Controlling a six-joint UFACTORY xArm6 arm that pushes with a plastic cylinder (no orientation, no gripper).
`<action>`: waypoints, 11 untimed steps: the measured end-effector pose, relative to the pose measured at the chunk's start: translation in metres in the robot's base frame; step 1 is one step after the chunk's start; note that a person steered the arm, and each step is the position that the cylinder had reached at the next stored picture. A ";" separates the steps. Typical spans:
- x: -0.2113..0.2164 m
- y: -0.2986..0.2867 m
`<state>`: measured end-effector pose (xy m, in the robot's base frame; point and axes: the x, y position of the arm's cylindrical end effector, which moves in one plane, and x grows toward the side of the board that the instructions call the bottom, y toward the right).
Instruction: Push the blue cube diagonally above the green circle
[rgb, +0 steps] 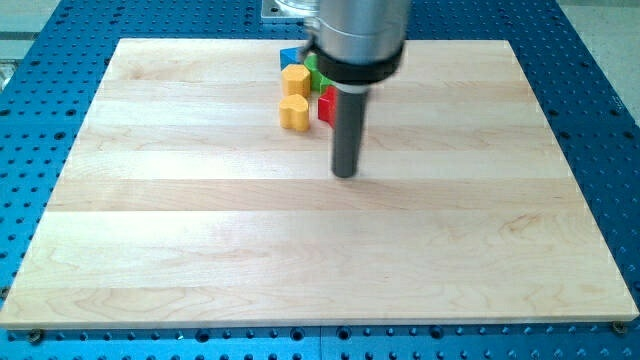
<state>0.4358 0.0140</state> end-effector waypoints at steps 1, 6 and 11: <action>-0.007 -0.039; -0.202 0.087; -0.192 0.003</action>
